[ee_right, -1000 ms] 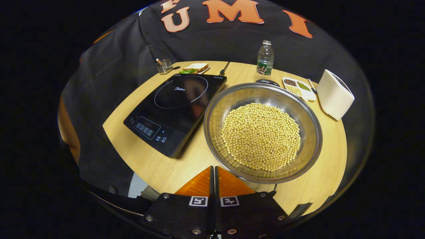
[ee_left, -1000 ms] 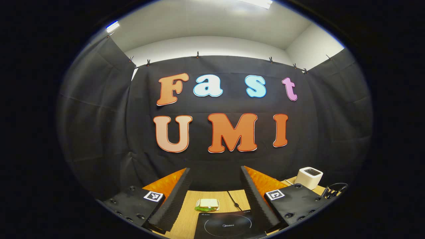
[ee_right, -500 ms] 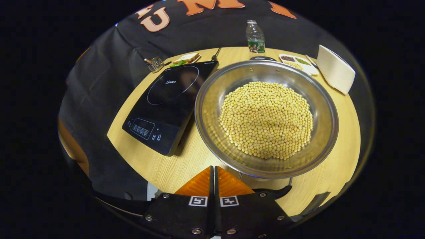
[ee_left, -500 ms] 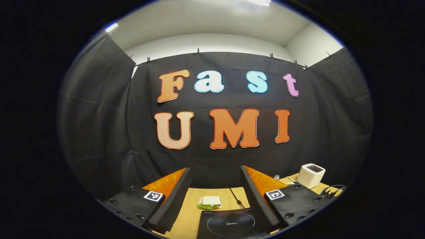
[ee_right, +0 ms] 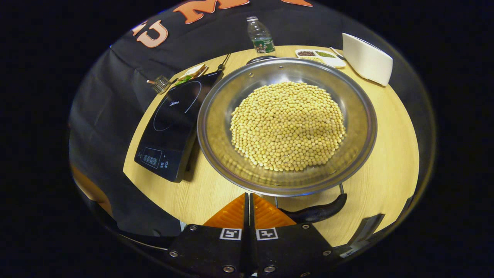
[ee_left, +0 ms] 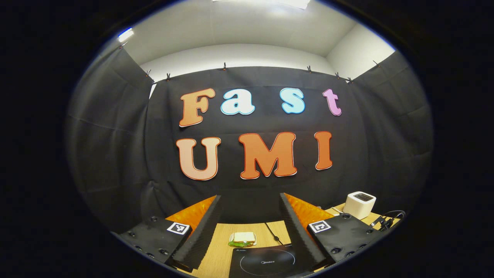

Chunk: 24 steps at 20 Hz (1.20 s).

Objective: First push the handle of the pot to place it horizontally, then grasp the pot with both hands and set it on the induction cooktop.

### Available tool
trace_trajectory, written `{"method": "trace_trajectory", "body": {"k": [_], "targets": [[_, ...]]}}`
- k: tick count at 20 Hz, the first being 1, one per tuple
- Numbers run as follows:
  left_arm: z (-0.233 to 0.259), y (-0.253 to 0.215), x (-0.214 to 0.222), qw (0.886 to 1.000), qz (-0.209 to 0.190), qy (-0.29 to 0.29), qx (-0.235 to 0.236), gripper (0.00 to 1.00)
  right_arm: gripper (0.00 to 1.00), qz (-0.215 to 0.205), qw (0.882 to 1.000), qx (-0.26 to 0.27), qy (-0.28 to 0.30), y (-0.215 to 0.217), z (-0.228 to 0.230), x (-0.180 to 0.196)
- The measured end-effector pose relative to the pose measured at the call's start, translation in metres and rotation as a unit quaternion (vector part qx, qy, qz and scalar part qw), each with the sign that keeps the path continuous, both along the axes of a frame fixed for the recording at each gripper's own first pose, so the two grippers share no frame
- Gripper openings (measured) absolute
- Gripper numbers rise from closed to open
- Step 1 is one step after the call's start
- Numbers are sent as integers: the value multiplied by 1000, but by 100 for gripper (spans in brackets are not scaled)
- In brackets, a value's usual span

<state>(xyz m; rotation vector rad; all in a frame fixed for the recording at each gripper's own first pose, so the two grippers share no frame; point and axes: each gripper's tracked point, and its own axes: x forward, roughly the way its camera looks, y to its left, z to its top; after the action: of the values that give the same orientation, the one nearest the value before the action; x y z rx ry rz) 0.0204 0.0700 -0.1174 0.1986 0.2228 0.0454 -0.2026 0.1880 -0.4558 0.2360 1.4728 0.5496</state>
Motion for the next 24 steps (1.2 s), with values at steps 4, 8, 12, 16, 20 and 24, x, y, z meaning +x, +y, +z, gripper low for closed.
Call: {"method": "trace_trajectory", "body": {"k": [4, 8, 12, 16, 20, 24], "targets": [[-5, 0, -4, 1000, -1, 7, -5, 100, 0, -28, 1000, 0, 14, -14, 0, 12], [-3, 1, -2, 1000, -2, 3, -3, 100, 0, -12, 1000, -14, 8, -28, -3, 21], [-6, 5, -4, 1000, 1, 5, -6, 100, 0, -30, 999, -27, 15, -42, -13, 30], [-9, 10, -4, 1000, 6, 11, -9, 96, 0, -35, 998, -45, 19, -55, -22, 39], [-13, 13, -6, 1000, 7, 13, -11, 96, 0, -61, 996, -60, 21, -77, -33, 53], [-12, 20, -8, 1000, 12, 13, -7, 96, 0, -85, 993, -80, 17, -95, -40, 68]]}}
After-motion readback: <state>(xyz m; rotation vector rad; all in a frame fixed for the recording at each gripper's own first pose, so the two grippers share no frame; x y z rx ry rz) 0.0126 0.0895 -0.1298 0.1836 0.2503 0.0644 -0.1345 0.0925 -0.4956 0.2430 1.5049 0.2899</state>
